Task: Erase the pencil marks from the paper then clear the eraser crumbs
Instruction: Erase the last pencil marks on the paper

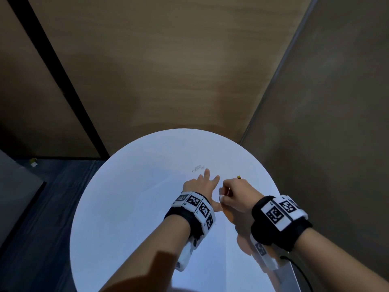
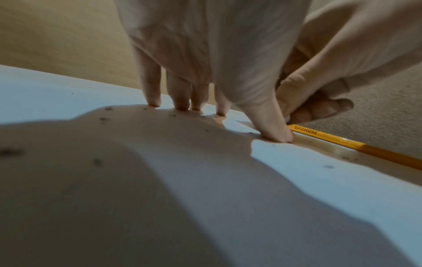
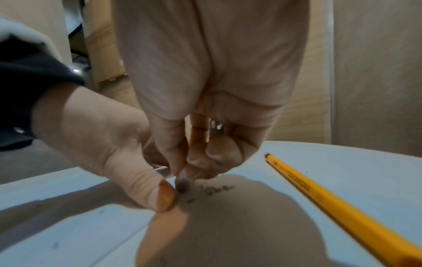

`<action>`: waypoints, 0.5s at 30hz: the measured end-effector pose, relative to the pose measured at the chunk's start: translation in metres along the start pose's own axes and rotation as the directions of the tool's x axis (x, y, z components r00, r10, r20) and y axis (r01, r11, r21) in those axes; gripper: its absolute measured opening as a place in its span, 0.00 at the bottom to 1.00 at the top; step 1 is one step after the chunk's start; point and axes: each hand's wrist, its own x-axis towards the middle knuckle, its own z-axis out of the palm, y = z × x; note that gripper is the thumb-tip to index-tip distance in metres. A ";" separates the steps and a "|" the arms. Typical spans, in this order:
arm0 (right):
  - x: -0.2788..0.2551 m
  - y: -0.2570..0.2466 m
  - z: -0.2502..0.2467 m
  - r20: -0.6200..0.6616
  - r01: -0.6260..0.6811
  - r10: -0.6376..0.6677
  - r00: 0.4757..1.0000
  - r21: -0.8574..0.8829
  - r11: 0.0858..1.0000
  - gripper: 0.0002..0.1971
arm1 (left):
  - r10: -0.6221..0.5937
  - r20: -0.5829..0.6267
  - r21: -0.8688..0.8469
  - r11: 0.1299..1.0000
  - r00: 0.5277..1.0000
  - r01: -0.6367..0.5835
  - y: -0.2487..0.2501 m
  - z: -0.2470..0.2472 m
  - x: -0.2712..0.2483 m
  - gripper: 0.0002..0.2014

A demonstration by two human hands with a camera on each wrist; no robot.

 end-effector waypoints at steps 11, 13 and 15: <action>-0.003 -0.007 -0.002 0.031 -0.001 0.003 1.000 -0.060 0.998 0.08 | -0.002 0.000 0.004 1.000 1.000 0.002 0.001 0.001 0.000 0.41; 0.003 -0.006 -0.001 -0.045 -0.028 0.028 0.999 0.002 1.000 0.05 | -0.002 0.003 -0.002 1.000 1.000 0.002 0.002 0.002 0.000 0.43; 0.008 -0.006 0.005 -0.155 -0.060 0.071 0.985 0.070 0.996 0.06 | -0.004 0.005 -0.008 1.000 1.000 0.004 0.002 0.001 0.000 0.43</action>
